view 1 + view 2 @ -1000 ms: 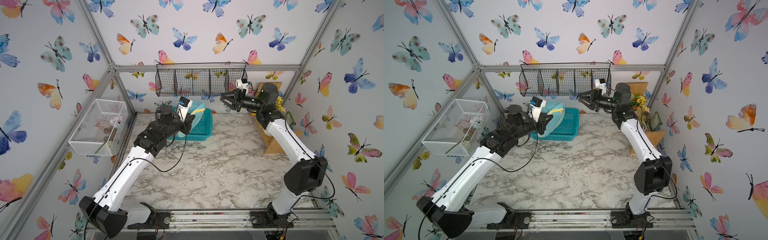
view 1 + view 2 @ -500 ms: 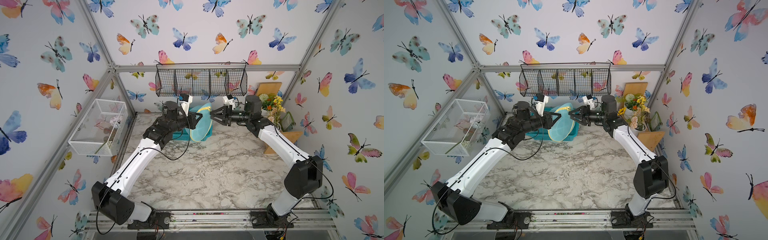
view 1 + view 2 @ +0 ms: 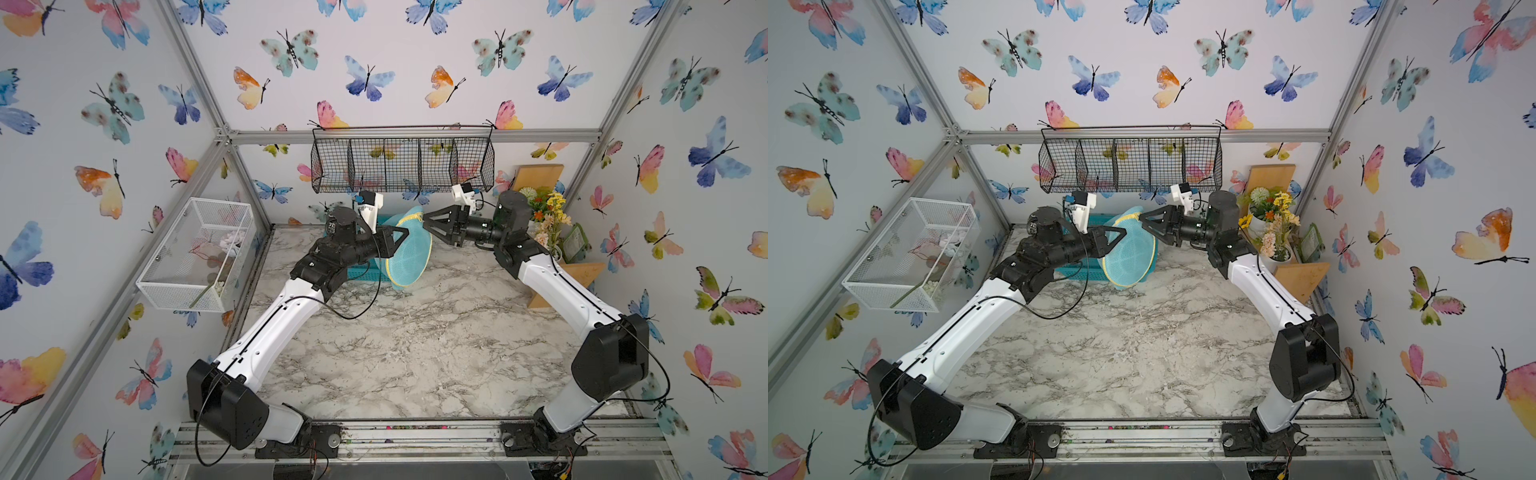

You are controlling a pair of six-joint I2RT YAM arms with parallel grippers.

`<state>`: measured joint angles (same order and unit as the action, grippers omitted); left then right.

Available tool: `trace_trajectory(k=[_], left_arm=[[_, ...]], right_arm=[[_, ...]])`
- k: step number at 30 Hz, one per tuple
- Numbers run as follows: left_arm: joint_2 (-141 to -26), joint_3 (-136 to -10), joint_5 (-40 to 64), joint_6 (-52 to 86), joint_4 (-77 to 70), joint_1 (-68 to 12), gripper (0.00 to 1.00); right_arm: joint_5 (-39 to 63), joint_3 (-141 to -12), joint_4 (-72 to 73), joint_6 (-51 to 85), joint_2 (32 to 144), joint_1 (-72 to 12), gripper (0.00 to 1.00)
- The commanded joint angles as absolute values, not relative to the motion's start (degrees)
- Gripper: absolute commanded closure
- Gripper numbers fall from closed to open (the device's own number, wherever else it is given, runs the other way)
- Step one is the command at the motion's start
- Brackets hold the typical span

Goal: Turn the laundry bag inside out
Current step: Zip the zipper on the laundry bag.

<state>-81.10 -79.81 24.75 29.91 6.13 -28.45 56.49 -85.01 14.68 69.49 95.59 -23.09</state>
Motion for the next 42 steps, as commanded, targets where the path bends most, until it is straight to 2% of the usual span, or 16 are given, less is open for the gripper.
trace_trajectory(k=[1, 21, 28, 31, 34, 42], left_arm=[[-80.4, -79.6, 26.9, 30.8, 3.1, -28.1, 1.0], [-81.7, -78.3, 26.6, 31.1, 2.1, -29.4, 1.0], [-81.9, -78.0, 26.1, 30.5, 2.4, -29.4, 1.0], [-81.9, -78.4, 25.6, 29.5, 3.4, -29.4, 1.0], [-82.2, -79.4, 25.3, 28.4, 4.5, -29.4, 1.0], [-83.2, -81.8, 25.8, 28.0, 5.5, -29.4, 1.0]], right_arm=[[55.3, -86.8, 17.3, 70.6, 96.6, -23.2, 0.55], [56.0, -89.6, 26.8, 79.8, 101.0, -24.6, 0.6], [56.7, -89.6, 29.1, 82.3, 101.3, -24.9, 0.7], [57.2, -90.0, 24.8, 80.0, 100.9, -24.8, 0.69], [56.8, -92.9, 11.5, 71.3, 100.5, -24.9, 0.68], [57.1, -95.8, 3.6, 66.2, 102.0, -25.6, 0.68]])
